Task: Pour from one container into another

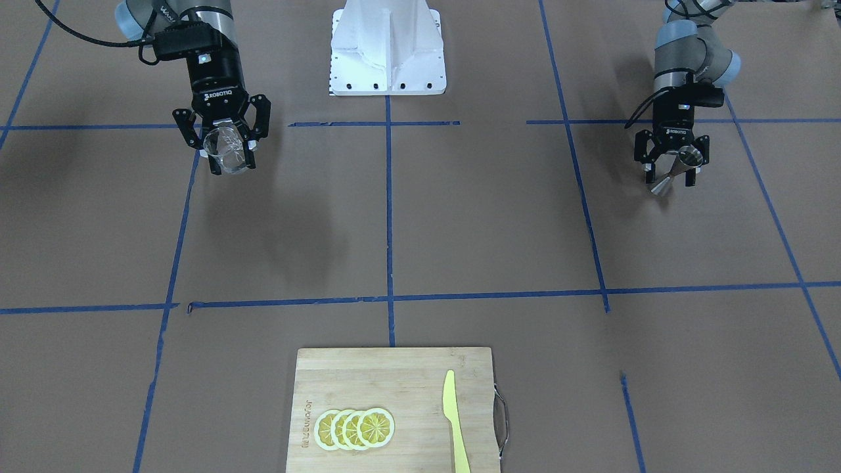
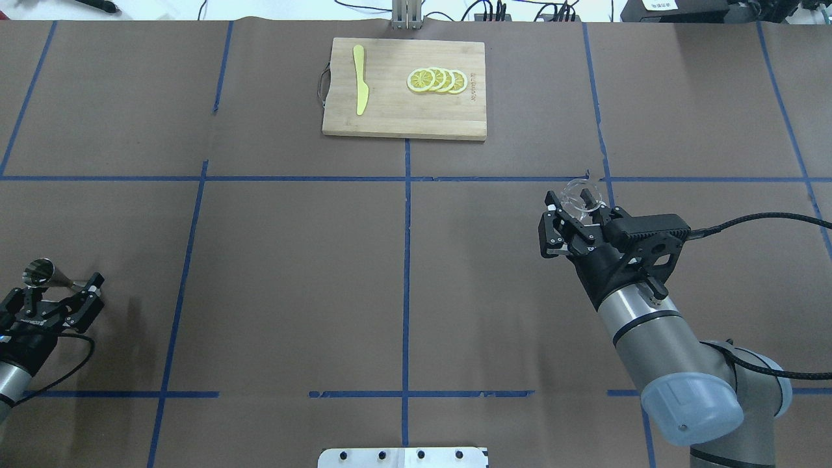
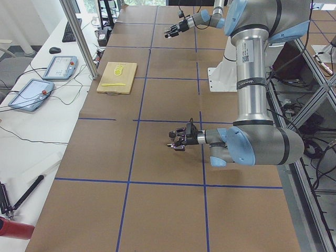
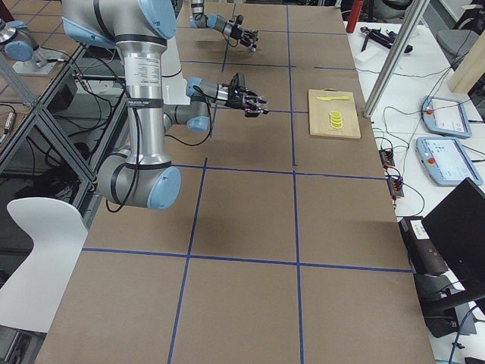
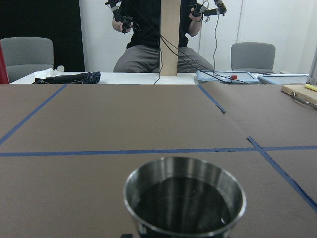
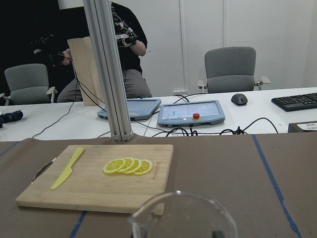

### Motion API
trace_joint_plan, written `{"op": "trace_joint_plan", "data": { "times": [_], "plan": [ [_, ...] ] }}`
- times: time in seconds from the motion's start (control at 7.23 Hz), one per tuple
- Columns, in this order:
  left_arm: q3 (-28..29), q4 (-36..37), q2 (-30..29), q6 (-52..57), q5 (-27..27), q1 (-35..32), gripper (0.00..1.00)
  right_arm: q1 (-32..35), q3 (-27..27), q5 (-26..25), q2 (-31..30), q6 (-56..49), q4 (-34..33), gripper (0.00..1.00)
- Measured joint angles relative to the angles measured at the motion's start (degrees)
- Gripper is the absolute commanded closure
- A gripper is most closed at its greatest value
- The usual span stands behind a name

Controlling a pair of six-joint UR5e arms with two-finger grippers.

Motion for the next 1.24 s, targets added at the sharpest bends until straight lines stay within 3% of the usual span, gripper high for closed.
{"op": "trace_joint_plan", "data": {
  "times": [1.24],
  "plan": [
    [0.09, -7.56, 6.22, -0.08, 1.03, 6.53, 0.01, -0.09, 0.58, 0.0, 0.0, -0.02, -0.09, 1.0]
  ]
}}
